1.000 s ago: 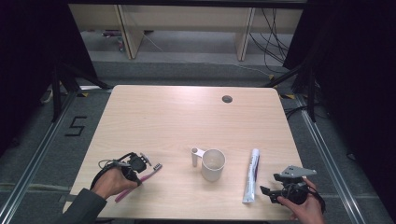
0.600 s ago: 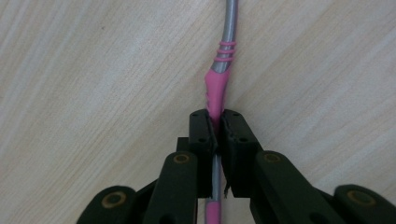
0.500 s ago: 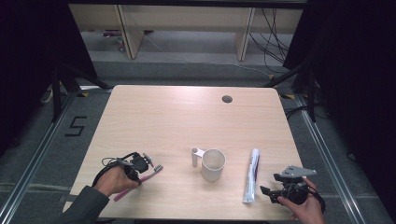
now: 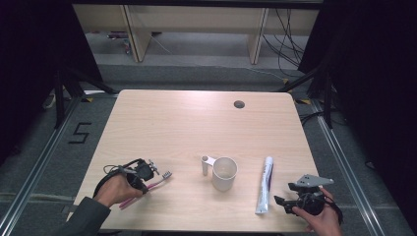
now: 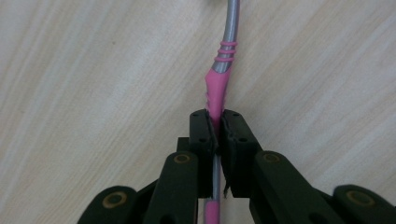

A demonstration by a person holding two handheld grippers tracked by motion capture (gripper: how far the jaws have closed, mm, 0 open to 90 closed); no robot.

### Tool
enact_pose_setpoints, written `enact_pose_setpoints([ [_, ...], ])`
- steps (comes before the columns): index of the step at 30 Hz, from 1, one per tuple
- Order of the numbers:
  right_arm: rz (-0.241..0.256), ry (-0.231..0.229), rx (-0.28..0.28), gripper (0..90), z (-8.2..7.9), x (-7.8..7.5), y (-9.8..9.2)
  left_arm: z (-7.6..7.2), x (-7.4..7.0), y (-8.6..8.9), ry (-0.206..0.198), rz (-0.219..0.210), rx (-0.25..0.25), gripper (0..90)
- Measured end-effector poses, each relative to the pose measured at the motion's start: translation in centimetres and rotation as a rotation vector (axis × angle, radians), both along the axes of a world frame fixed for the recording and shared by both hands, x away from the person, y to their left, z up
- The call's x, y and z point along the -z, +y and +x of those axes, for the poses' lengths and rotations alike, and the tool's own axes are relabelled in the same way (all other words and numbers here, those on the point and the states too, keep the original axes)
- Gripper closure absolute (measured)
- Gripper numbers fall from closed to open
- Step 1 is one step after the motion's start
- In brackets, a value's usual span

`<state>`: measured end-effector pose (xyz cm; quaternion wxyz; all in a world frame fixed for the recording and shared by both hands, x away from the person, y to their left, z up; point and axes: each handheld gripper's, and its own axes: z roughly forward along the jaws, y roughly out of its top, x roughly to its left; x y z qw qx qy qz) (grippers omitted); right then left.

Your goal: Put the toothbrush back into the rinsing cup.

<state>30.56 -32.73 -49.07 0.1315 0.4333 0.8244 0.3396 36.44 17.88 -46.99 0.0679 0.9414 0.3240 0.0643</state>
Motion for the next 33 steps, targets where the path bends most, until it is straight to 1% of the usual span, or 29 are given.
enact_pose_setpoints([
  [2, -0.013, -0.008, -0.004, 24.3, 0.1, -0.1, -0.1, 0.0, -0.4, 0.2, -0.024, -0.024, -0.008, 82.7],
  [3, -0.007, -0.014, -0.005, 24.3, 0.1, 0.0, -0.2, 0.0, -0.6, 0.4, -0.041, -0.052, -0.016, 82.8],
  [4, -0.005, -0.015, -0.003, 24.3, 0.1, 0.1, -0.2, 0.1, -0.8, 0.5, -0.049, -0.064, -0.02, 82.7],
  [5, -0.008, -0.015, 0.003, 24.3, 0.1, 0.1, -0.2, 0.1, -1.0, 0.6, -0.075, -0.09, -0.025, 82.7],
  [6, -0.006, -0.01, 0.003, 24.3, 0.2, 0.0, -0.3, 0.1, -1.0, 0.6, -0.075, -0.09, -0.025, 82.7],
  [7, -0.001, -0.009, 0.003, 24.3, 0.2, 0.0, -0.3, 0.2, -1.3, 0.7, -0.101, -0.123, -0.032, 82.7],
  [8, 0.003, -0.001, 0.012, 24.3, 0.1, 0.0, -0.3, 0.2, -1.5, 0.7, -0.109, -0.133, -0.029, 82.7],
  [9, -0.013, -0.021, -0.002, 24.3, 0.2, 0.0, -0.4, 0.2, -1.6, 0.7, -0.122, -0.147, -0.034, 82.7],
  [11, -0.024, -0.019, -0.002, 24.3, 0.2, -0.1, -0.4, 0.3, -1.9, 0.6, -0.159, -0.193, -0.056, 82.7],
  [12, -0.007, -0.003, 0.008, 24.3, 0.1, 0.0, -0.3, 0.4, -2.1, 0.6, -0.172, -0.215, -0.058, 82.7],
  [14, -0.003, -0.002, 0.008, 24.3, 0.1, 0.0, -0.3, 0.4, -2.3, 0.4, -0.217, -0.279, -0.073, 82.7],
  [15, -0.003, -0.009, 0.005, 24.3, 0.2, 0.0, -0.3, 0.4, -2.4, 0.2, -0.225, -0.304, -0.075, 82.7],
  [16, -0.018, -0.019, -0.004, 24.3, 0.2, 0.0, -0.4, 0.4, -2.5, 0.1, -0.238, -0.323, -0.073, 82.7],
  [17, -0.016, -0.024, -0.01, 24.3, 0.2, 0.1, -0.5, 0.4, -2.6, -0.1, -0.251, -0.347, -0.082, 82.7],
  [18, -0.003, -0.009, 0.006, 24.3, 0.1, 0.0, -0.3, 0.4, -2.7, -0.3, -0.261, -0.372, -0.083, 82.7],
  [19, -0.005, -0.009, 0.005, 24.4, 0.1, 0.0, -0.3, 0.4, -2.8, -0.4, -0.267, -0.388, -0.086, 82.7],
  [20, -0.015, -0.022, -0.005, 24.4, 0.2, 0.0, -0.4, 0.4, -2.8, -0.5, -0.282, -0.415, -0.091, 82.7],
  [21, -0.011, -0.022, -0.015, 24.4, 0.3, 0.1, -0.4, 0.4, -2.7, -0.8, -0.305, -0.447, -0.105, 82.7],
  [22, 0.006, -0.005, -0.011, 24.4, 0.2, 0.1, -0.4, 0.4, -2.7, -0.9, -0.315, -0.467, -0.105, 82.7],
  [23, 0.004, -0.007, -0.003, 24.4, 0.2, 0.1, -0.3, 0.4, -2.8, -1.1, -0.333, -0.486, -0.113, 82.7],
  [24, 0.004, -0.006, -0.003, 24.4, 0.2, 0.1, -0.3, 0.4, -2.8, -1.2, -0.333, -0.506, -0.106, 82.7],
  [25, -0.016, -0.03, -0.018, 24.4, 0.3, 0.2, -0.5, 0.4, -2.8, -1.3, -0.336, -0.52, -0.105, 82.7],
  [26, -0.016, -0.026, -0.016, 24.4, 0.3, 0.1, -0.5, 0.4, -2.8, -1.5, -0.353, -0.535, -0.112, 82.7],
  [27, -0.002, 0.0, 0.011, 24.4, 0.0, 0.1, -0.3, 0.4, -2.8, -1.6, -0.353, -0.543, -0.111, 82.7],
  [28, -0.005, -0.013, -0.008, 24.4, 0.2, 0.1, -0.4, 0.4, -2.8, -1.6, -0.357, -0.554, -0.11, 82.7],
  [30, -0.007, -0.016, -0.003, 24.4, 0.2, 0.1, -0.4, 0.4, -2.9, -1.7, -0.381, -0.58, -0.119, 82.7],
  [31, 0.007, 0.009, 0.008, 24.4, 0.0, 0.1, -0.2, 0.4, -2.9, -1.7, -0.381, -0.58, -0.119, 82.7],
  [32, -0.007, -0.006, -0.001, 24.4, 0.1, 0.1, -0.4, 0.4, -3.0, -1.8, -0.397, -0.596, -0.123, 82.7],
  [33, -0.002, -0.002, 0.003, 24.4, 0.1, 0.1, -0.3, 0.4, -3.0, -1.8, -0.406, -0.6, -0.127, 82.7],
])
